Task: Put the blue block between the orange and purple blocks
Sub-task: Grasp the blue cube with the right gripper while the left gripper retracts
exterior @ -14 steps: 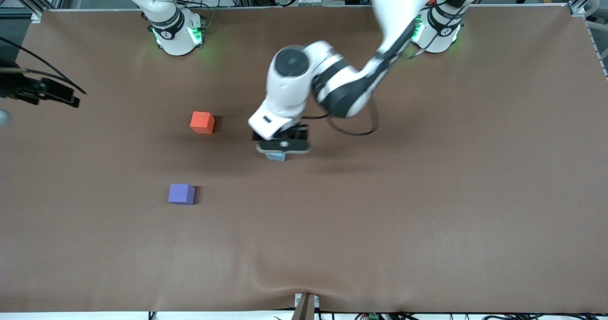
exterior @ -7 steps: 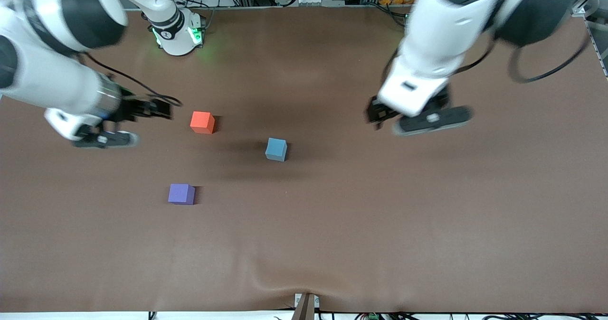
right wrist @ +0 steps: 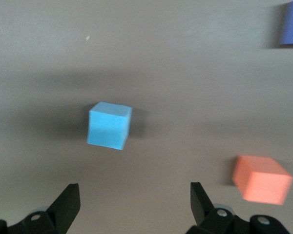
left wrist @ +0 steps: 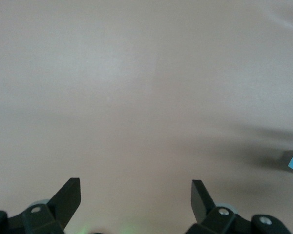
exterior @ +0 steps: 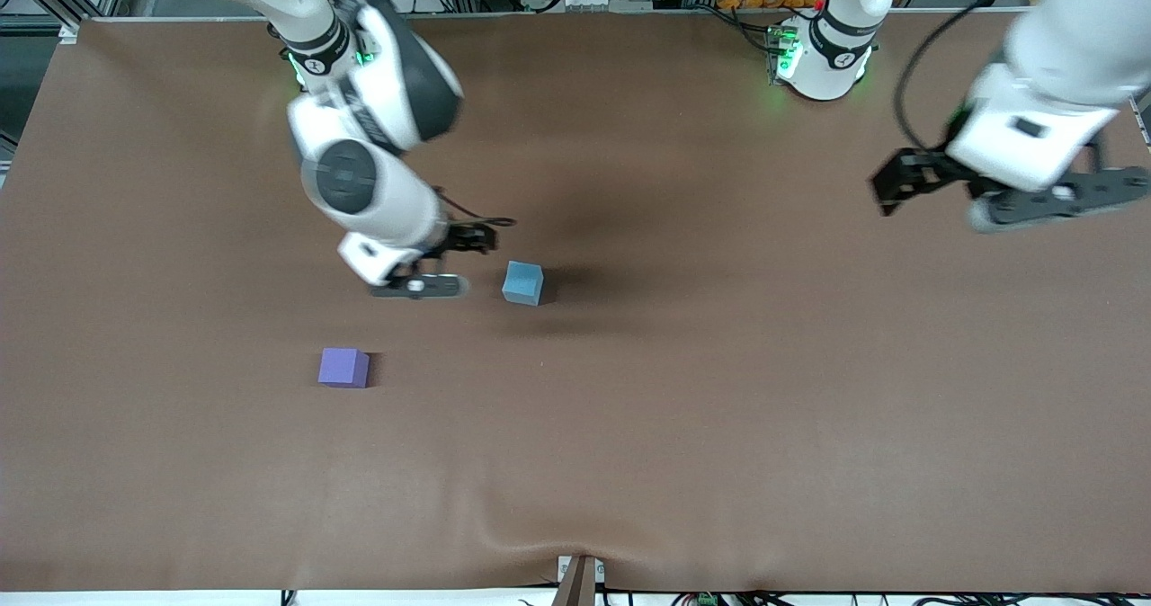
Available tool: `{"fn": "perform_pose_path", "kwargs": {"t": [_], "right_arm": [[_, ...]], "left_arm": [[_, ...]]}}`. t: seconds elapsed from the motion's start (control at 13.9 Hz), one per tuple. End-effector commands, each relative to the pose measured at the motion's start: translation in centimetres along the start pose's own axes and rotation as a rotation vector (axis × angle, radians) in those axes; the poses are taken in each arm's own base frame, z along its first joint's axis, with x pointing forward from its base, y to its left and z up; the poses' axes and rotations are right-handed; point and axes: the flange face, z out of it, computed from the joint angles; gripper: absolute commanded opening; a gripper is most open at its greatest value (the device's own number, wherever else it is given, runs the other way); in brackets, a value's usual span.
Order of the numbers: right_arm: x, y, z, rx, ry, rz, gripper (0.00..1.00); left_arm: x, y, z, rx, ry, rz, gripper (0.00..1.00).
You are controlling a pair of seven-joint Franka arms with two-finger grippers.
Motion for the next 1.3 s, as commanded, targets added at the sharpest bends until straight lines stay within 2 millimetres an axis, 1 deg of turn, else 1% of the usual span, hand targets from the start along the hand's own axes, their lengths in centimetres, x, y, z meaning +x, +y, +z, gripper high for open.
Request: {"fn": "perform_pose_path", "kwargs": {"t": [0.0,0.07,0.14,0.22,0.29,0.36,0.5,0.58,0.72,0.79,0.86,0.94,1.01,1.08,1.15,1.22], "right_arm": [[1.1,-1.7,4.7,-0.011,0.002,-0.001,1.0],[0.9,-3.1,6.5,-0.012,0.012,-0.019,1.0],[0.8,-4.1,8.3,-0.013,0.018,-0.009,1.0],[1.1,-4.3,9.8,-0.013,0.024,0.027,1.0],[0.9,-5.1,10.8,-0.016,0.028,0.051,1.0],[0.9,-5.3,11.6,-0.021,0.022,0.07,1.0],[1.0,-5.4,11.9,-0.019,0.027,0.081,1.0],[1.2,-5.3,12.6,-0.019,0.03,0.092,1.0],[1.9,-5.3,14.1,-0.004,0.056,0.116,1.0],[1.8,-5.6,14.7,-0.003,0.061,0.122,1.0],[1.5,-6.0,15.1,-0.008,0.057,0.117,1.0],[1.6,-5.8,15.2,-0.009,0.057,0.118,1.0],[1.7,-5.7,15.8,-0.016,0.052,0.119,0.96],[1.7,-5.7,15.7,-0.017,0.055,0.116,0.64],[2.0,-5.4,15.6,-0.016,0.051,0.124,0.2],[2.0,-5.4,15.0,-0.011,0.054,0.128,0.0]], "left_arm": [[-0.1,-3.8,1.2,-0.028,-0.05,-0.009,1.0],[-0.4,-4.5,1.6,-0.022,-0.057,-0.02,1.0],[0.0,-6.3,2.5,-0.02,-0.058,-0.047,1.0],[-0.3,-7.2,2.9,-0.02,-0.049,-0.025,1.0],[-0.7,-8.0,3.3,-0.018,-0.038,0.003,1.0],[-1.3,-8.6,3.4,-0.018,-0.023,0.007,1.0],[-2.5,-8.7,3.8,-0.012,-0.008,0.036,1.0],[-2.9,-9.0,3.9,-0.012,0.027,0.051,1.0],[-2.6,-9.5,4.5,-0.016,0.043,0.051,1.0],[-2.4,-9.5,4.6,-0.017,0.041,0.068,1.0],[-2.4,-9.4,4.6,-0.017,0.042,0.074,1.0],[-2.3,-9.5,4.5,-0.017,0.043,0.075,1.0],[-2.0,-9.4,4.9,-0.018,0.035,0.076,1.0],[-2.0,-9.3,5.0,-0.019,0.034,0.076,1.0],[-2.0,-9.3,5.0,-0.019,0.034,0.078,1.0],[-2.1,-9.0,4.9,-0.019,0.037,0.084,1.0]]}}
